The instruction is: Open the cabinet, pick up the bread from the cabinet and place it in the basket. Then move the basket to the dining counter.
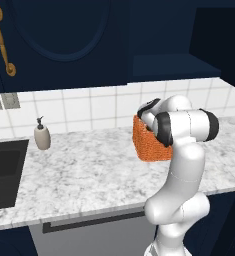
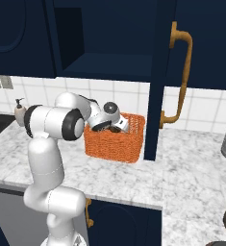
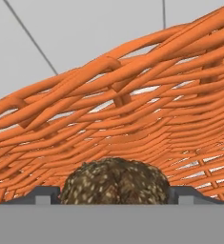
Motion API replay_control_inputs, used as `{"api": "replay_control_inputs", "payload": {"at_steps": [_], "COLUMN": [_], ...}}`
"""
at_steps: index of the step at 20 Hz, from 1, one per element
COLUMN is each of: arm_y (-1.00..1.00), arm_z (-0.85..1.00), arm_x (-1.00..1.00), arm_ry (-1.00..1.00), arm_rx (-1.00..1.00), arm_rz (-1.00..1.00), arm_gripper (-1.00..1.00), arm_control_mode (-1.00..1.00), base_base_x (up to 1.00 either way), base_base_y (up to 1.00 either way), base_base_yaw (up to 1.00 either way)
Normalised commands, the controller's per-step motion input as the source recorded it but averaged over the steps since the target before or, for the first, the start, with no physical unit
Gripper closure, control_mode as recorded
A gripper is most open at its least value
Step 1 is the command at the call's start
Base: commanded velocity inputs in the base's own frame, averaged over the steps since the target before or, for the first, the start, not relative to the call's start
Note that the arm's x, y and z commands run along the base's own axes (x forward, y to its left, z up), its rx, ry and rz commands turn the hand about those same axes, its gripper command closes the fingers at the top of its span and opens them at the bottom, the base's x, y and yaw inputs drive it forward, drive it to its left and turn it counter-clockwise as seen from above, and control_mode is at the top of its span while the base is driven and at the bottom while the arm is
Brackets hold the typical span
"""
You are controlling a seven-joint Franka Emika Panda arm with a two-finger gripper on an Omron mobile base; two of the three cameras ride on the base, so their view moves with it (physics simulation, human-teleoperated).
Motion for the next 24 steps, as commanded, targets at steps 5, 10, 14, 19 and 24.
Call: {"api": "replay_control_inputs", "payload": {"at_steps": [5,10,14,19,24], "arm_y": [0.00,0.04,0.33,0.39,0.32], "arm_z": [0.03,0.22,0.49,0.84,0.93], "arm_x": [-0.07,-0.42,-0.85,-0.54,-0.23], "arm_ry": [0.00,0.00,0.00,-0.03,0.00], "arm_rx": [0.00,0.00,0.00,0.00,0.00], "arm_rz": [0.00,0.00,0.00,0.05,0.09], "arm_gripper": [-1.00,-1.00,-1.00,-1.00,-1.00], "arm_control_mode": [-1.00,-1.00,-1.00,-1.00,-1.00], "base_base_x": [0.00,0.00,0.00,0.00,0.00], "base_base_y": [0.00,0.00,0.00,0.00,0.00], "base_base_yaw": [0.00,0.00,0.00,0.00,0.00]}}
